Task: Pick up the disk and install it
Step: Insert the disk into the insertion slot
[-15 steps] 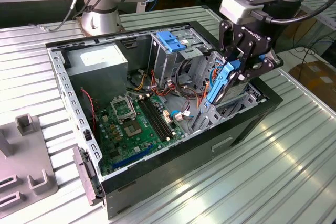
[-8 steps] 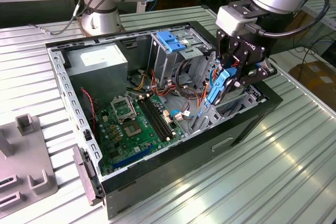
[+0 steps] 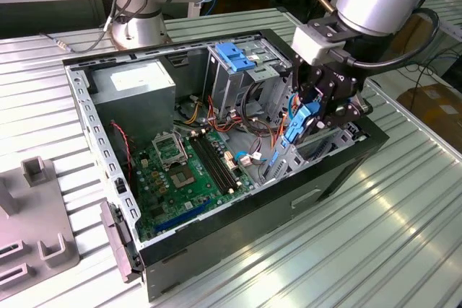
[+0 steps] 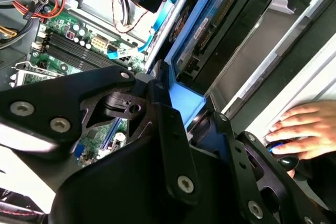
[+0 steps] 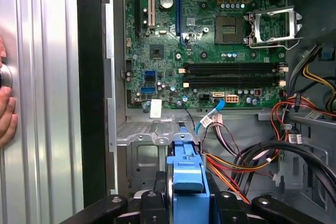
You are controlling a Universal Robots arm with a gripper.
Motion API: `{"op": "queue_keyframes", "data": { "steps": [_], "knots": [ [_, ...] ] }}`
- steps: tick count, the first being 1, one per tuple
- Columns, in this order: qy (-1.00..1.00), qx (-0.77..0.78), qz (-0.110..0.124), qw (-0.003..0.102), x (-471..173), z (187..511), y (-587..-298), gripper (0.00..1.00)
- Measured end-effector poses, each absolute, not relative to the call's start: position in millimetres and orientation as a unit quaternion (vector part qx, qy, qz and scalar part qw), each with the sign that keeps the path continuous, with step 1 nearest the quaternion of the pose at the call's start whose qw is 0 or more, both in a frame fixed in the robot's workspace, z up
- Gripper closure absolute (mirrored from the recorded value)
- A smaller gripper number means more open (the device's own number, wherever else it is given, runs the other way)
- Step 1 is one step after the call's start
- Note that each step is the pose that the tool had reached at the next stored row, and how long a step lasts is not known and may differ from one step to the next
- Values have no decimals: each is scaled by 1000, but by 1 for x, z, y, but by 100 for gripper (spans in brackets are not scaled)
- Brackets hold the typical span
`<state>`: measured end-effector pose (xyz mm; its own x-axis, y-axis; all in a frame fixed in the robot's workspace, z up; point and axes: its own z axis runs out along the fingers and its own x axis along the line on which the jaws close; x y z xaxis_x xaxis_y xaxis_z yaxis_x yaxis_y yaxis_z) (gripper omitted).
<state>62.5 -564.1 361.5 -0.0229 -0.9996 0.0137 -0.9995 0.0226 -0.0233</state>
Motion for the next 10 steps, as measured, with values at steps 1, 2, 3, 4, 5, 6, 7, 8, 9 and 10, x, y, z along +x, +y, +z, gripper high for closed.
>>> {"op": "queue_keyframes", "data": {
  "steps": [1,2,3,4,5,6,7,8,9,10],
  "knots": [
    [715,-699,-13,3,63,362,-564,63],
    [715,-699,-13,3,62,362,-564,63],
    [715,-699,-13,3,62,362,-564,63],
    [715,-699,-13,3,63,362,-564,63],
    [715,-699,-13,3,62,361,-564,63],
    [715,-699,-13,3,63,361,-564,63],
    [715,-699,-13,3,63,361,-564,63],
    [715,-699,-13,3,63,361,-564,63],
    [715,-699,-13,3,63,361,-564,56],
    [715,-699,-13,3,63,362,-564,56]
  ]
}}
